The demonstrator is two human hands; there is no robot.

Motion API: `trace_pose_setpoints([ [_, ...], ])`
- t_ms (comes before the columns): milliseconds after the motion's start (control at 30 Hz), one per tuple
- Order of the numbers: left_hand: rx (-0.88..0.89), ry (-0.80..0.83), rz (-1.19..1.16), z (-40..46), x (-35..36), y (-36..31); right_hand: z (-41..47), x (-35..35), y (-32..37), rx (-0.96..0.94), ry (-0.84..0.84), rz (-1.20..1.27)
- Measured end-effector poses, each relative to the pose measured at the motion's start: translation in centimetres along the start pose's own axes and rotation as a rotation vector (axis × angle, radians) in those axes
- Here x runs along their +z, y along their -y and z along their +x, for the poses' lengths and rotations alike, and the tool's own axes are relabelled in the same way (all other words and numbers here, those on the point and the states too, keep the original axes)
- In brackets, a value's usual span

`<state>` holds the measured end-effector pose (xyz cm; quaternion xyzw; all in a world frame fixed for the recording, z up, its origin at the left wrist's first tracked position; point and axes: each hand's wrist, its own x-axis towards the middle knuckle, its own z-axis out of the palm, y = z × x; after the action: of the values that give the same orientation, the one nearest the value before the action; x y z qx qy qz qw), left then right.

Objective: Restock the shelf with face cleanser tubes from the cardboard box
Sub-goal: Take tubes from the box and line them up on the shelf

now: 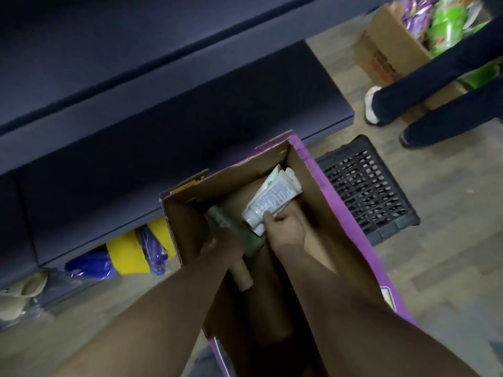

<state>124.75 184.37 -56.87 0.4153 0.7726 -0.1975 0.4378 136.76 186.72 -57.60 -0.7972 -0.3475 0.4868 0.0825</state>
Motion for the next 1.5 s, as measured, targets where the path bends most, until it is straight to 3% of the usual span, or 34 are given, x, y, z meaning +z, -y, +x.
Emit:
trace_pose_setpoints([
  [267,-0.150,0.001,-0.210,2.9,2.9,1.1,2.9,3.6,1.6,0.076,-0.022,0.111],
  [433,-0.219,0.013,-0.243,3.4,3.8,0.8,2.9,1.7,0.8,0.031,0.091,-0.017],
  [633,-0.204,-0.085,-0.503,3.1,6.1,1.0,1.3,-2.2,-1.4,0.034,0.178,0.071],
  [833,-0.222,-0.019,-0.514,2.1,6.7,1.3,0.0,-3.9,-2.6,0.093,0.132,0.127],
  [1067,-0.292,-0.141,-0.525,-2.0,4.1,-1.3,-2.0,-5.0,-2.2,0.029,0.197,0.054],
  [1300,-0.247,-0.267,-0.682,-7.5,0.6,-2.0,-4.9,-8.2,-0.8,-0.065,0.434,-0.037],
  [1500,-0.228,-0.373,-0.796,-12.4,0.0,-1.6,-8.4,-11.4,1.0,-0.166,0.422,-0.037],
])
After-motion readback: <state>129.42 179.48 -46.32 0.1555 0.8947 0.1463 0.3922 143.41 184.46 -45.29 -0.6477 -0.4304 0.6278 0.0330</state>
